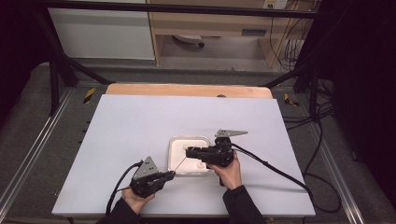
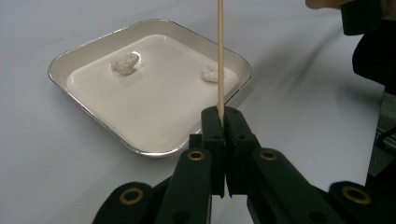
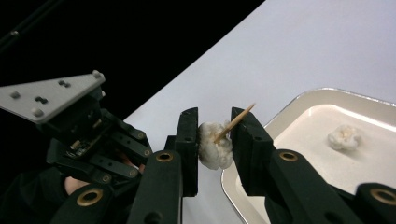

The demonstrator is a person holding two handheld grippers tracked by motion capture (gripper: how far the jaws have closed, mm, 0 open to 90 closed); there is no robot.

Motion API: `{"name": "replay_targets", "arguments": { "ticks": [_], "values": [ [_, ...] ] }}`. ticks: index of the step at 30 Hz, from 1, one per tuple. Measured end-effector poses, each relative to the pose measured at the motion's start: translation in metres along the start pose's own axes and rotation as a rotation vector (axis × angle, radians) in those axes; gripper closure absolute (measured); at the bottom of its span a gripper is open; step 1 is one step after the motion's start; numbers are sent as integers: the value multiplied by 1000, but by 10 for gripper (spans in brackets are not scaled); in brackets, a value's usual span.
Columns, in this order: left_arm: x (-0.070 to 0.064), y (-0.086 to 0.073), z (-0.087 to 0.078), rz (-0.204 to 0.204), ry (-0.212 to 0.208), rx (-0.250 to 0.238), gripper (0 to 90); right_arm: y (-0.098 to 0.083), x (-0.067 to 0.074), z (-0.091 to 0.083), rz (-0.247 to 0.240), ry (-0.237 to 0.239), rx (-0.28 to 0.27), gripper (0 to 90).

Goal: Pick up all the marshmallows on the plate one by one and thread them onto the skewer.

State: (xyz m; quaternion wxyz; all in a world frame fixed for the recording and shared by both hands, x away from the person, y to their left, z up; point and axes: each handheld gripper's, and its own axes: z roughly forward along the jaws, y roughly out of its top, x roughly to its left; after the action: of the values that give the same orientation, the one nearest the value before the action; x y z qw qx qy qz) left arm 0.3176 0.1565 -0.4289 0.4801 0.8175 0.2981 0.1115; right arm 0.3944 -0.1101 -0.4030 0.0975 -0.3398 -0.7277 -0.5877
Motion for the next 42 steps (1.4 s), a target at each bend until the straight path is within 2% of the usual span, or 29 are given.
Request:
{"name": "replay_targets", "arguments": {
  "ticks": [9,15,24,30,31,34,38,42],
  "values": [
    [-3,1,7,-19,7,10,881,-15,2,12,-5,5,34,731],
    [-4,1,11,-16,12,22,881,-25,3,18,-10,2,56,727],
    [-4,1,10,-20,5,17,881,-26,6,20,-30,-9,69,716],
    [-2,0,9,-26,-3,12,881,-23,8,16,-56,-17,76,572],
    [-2,0,8,-25,-3,12,881,-22,9,15,-63,-33,72,514],
    [-1,0,7,-21,0,13,881,-18,9,10,-96,-74,85,472],
    [1,0,6,-23,9,16,881,-14,9,5,-143,-130,90,367],
    [3,-1,4,-32,19,15,881,-12,6,1,-191,-190,125,268]
  ]
}}
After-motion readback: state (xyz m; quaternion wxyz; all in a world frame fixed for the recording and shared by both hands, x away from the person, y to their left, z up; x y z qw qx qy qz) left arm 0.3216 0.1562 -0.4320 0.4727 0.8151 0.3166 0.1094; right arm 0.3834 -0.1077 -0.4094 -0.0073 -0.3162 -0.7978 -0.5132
